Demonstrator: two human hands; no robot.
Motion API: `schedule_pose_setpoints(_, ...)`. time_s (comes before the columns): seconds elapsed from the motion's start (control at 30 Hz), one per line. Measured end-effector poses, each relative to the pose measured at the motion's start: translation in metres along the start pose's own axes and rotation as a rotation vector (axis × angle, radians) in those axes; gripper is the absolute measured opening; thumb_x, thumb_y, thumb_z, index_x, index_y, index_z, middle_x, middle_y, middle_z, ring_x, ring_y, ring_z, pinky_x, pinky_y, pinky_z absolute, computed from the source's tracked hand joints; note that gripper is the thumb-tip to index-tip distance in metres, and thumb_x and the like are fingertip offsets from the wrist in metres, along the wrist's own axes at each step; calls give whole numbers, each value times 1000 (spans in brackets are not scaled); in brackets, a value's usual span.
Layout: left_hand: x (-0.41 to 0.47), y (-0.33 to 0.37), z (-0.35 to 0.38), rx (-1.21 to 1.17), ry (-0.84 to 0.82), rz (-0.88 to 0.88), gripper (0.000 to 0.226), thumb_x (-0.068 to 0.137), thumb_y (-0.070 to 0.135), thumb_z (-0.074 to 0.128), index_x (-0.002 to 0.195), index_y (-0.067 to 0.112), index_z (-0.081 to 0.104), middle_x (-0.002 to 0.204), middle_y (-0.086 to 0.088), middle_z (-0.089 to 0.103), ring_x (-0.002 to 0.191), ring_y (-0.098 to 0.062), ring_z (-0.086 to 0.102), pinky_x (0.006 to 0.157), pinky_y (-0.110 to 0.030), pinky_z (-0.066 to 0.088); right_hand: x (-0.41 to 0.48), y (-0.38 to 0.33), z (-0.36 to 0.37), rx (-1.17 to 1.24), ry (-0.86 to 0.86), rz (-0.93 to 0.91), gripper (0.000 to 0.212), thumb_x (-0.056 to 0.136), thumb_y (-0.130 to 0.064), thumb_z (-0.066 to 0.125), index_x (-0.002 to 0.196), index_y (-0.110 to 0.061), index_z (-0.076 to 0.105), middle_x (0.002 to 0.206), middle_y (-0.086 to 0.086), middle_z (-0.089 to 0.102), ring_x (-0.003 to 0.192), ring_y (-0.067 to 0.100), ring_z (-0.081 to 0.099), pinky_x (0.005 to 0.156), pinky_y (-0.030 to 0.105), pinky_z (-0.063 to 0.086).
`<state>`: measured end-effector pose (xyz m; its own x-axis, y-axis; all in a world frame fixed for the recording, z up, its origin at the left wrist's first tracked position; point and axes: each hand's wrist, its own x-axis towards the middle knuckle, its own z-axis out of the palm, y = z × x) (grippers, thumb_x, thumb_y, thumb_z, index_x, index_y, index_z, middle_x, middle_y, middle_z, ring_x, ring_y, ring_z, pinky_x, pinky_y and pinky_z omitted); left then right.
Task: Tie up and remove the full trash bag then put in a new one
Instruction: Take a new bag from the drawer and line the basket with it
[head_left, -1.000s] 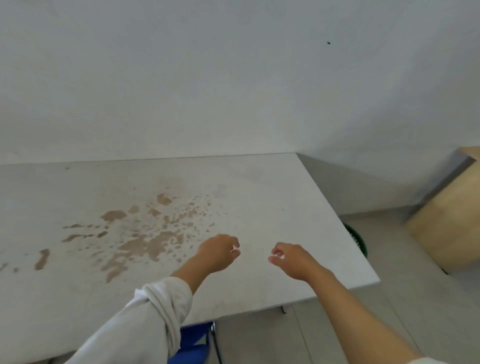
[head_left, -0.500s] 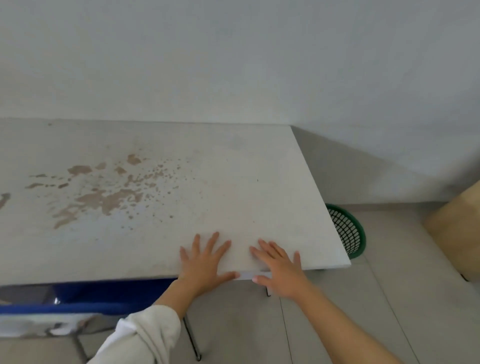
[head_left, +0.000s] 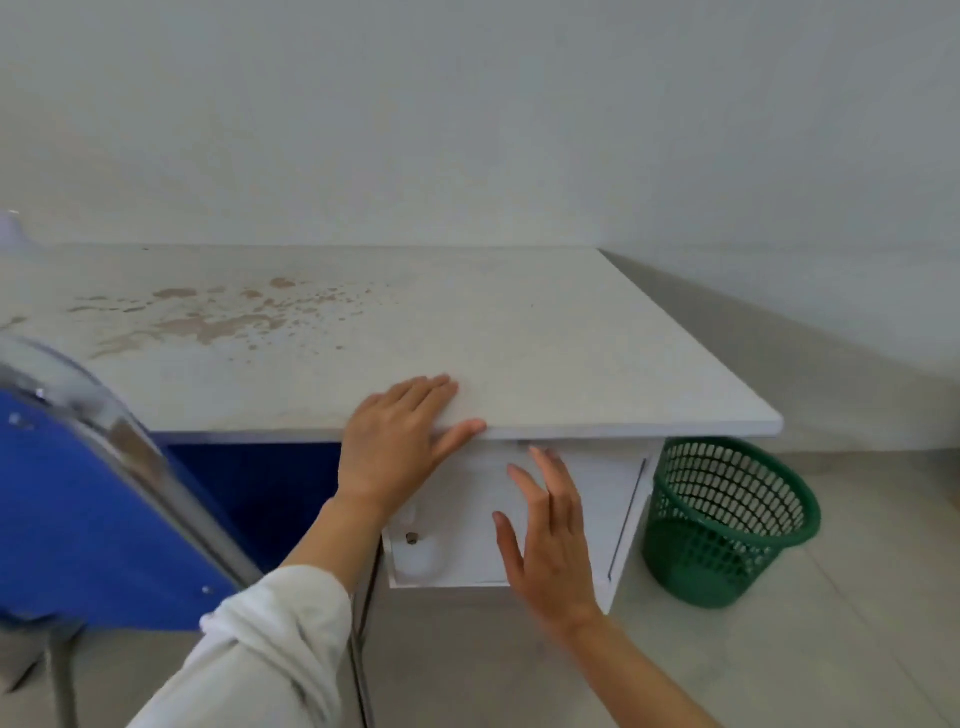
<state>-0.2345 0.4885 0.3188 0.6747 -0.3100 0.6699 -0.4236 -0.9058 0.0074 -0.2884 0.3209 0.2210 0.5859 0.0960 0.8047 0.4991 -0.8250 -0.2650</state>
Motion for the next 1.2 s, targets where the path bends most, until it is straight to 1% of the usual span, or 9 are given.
schedule_pose_setpoints(0.13,-6,-1,8,74,137,-7,64,90,67,29,97,19,72,95,4,72,83,-17,68,68,-28,46,0,10,29,330,34,521,26,96,-32,47,120,-20,47,117,-1,55,107,14,51,87,27,45)
schedule_pose_setpoints(0.2,-7,-3,12,95,181,8,65,90,67,28,94,19,72,89,4,73,77,-18,67,67,-28,45,17,18,40,472,28,704,22,95,-35,49,107,-16,51,97,0,61,85,17,57,72,29,43)
schedule_pose_setpoints(0.3,-5,-8,15,132,246,27,65,91,66,28,90,19,73,83,4,72,73,-18,67,64,-28,44,45,24,50,338,6,803,43,93,-53,43,93,-11,50,86,8,64,78,27,60,66,33,44)
schedule_pose_setpoints(0.43,-4,-10,17,130,281,49,66,92,64,25,85,18,72,79,4,71,69,-19,65,61,-29,43,57,24,47,-31,-102,739,49,99,-47,30,104,-6,55,98,14,66,91,34,62,64,31,37)
schedule_pose_setpoints(0.57,-8,-9,10,81,222,42,65,90,65,24,96,20,71,92,4,72,85,-19,64,73,-30,42,58,15,35,-189,-198,692,51,101,-40,25,102,-3,61,103,15,66,96,34,61,66,29,36)
schedule_pose_setpoints(0.73,-17,-10,-6,-123,48,-59,46,96,53,30,123,29,58,125,9,61,119,-14,50,97,-33,27,18,-7,5,-178,-154,612,50,101,-39,26,94,-4,60,83,11,63,69,24,51,57,29,31)
schedule_pose_setpoints(1.0,-46,6,-18,-136,-11,-153,43,97,40,39,135,21,46,138,2,50,130,-17,41,114,-37,17,-41,-15,-27,-110,-175,505,46,99,-45,27,82,-12,53,68,1,53,63,21,49,53,30,31)
schedule_pose_setpoints(1.1,-57,19,-20,-112,130,-56,33,94,33,51,122,16,57,122,-2,58,115,-22,51,97,-36,37,-40,-4,-45,-85,-49,349,45,96,-53,31,67,-20,43,60,-7,45,57,13,44,49,26,29)
schedule_pose_setpoints(1.2,-57,43,-20,-140,177,48,21,93,28,55,100,12,66,96,0,63,89,-21,58,68,-29,44,-30,14,-67,-204,301,171,25,89,-43,45,94,-19,53,95,-3,57,89,15,48,72,29,34)
